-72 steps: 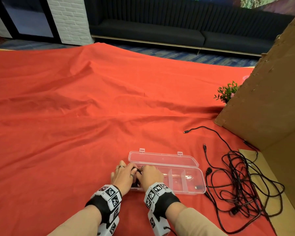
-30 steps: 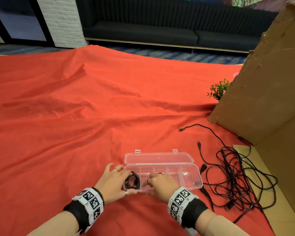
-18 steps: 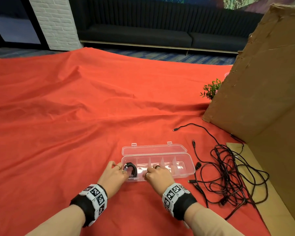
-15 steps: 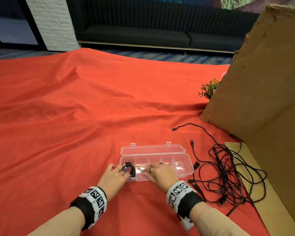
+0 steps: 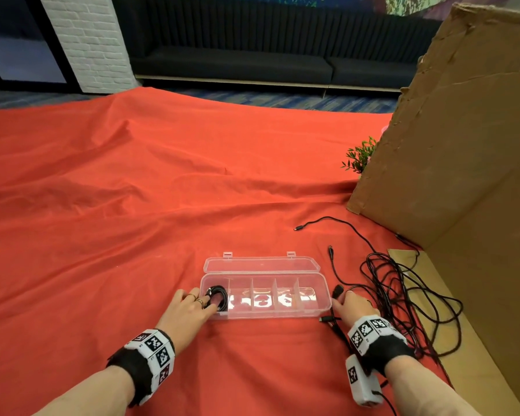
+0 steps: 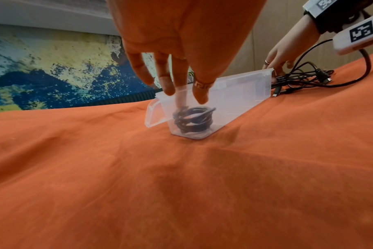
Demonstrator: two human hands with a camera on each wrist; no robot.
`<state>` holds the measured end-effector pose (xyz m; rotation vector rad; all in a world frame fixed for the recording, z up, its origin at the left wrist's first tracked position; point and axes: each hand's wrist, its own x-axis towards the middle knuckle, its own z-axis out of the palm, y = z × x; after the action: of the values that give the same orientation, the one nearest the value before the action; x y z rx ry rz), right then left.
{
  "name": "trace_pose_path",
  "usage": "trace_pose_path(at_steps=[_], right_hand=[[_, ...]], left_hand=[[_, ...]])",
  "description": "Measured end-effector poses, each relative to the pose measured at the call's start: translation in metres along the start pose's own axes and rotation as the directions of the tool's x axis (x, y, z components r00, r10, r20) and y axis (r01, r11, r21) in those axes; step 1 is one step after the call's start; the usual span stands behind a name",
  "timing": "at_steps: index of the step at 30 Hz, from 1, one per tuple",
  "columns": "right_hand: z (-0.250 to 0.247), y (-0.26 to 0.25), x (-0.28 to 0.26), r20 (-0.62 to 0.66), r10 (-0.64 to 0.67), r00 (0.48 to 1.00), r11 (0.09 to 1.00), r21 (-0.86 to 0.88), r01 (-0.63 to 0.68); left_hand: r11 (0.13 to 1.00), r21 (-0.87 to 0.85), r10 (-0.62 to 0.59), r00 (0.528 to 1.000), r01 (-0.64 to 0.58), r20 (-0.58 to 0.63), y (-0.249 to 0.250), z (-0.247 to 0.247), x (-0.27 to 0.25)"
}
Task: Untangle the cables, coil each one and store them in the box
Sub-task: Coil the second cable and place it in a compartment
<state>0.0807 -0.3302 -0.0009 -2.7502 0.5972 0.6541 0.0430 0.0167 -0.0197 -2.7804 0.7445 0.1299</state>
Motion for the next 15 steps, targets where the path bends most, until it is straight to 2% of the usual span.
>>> trace_pose_path(at_steps=[3,5,7,11,13,15], right_hand=[[0.003,0.002,-0.001,0.05,-0.018,0.999,1.0,-0.014,0.019],[0.005,0.004,-0.001,0.073,-0.018,0.997,0.998,0.066,0.013],[0.006,0.005,-0.003,0.037,-0.016,0.999,0.99,0.142,0.01],[-0.005,0.003,-0.014,-0.168,0.039,0.985,0.946,0.324,0.017],[-0.013,0.001,-0.025,-0.286,0.035,0.957,0.893,0.439,0.099],[-0.023,-0.003,-0.04,-0.434,0.005,0.901,0.859,0.463,0.218]], left_hand=[[1.0,0.005,-0.025,0.999,0.025,0.021,0.005,-0.003,0.001],[0.999,-0.012,-0.04,0.999,0.04,-0.002,0.01,-0.008,0.001],[0.997,-0.038,-0.065,0.997,0.063,-0.042,0.013,-0.01,-0.001],[0.994,-0.075,-0.089,0.995,0.085,-0.042,0.018,-0.005,0.0],[0.994,-0.066,-0.085,0.996,0.086,0.013,0.019,-0.01,-0.001],[0.995,-0.041,-0.088,0.995,0.089,0.04,0.015,-0.019,0.001]])
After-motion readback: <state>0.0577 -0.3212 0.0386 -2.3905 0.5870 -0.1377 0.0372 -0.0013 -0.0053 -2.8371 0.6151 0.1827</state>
